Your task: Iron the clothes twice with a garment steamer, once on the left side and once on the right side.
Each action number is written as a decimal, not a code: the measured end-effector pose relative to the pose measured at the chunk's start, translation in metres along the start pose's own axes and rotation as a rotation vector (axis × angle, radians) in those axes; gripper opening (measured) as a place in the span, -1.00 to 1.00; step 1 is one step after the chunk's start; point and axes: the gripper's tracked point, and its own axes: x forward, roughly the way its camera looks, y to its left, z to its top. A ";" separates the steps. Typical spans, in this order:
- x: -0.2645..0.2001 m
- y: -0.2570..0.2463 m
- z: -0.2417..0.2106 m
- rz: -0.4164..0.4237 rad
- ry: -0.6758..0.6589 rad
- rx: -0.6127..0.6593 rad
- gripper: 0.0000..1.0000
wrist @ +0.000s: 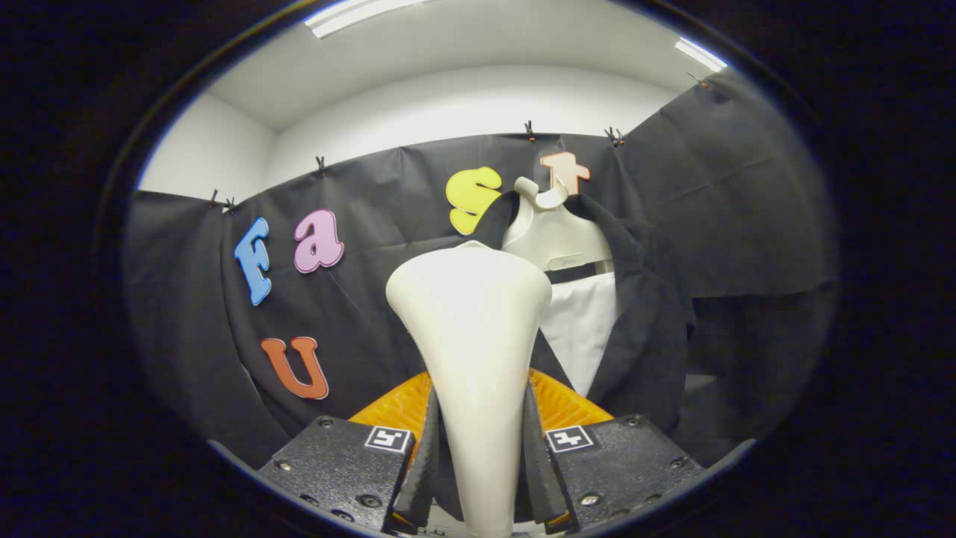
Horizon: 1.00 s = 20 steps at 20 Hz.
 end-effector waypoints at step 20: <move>0.035 -0.038 -0.092 -0.106 0.183 -0.075 0.05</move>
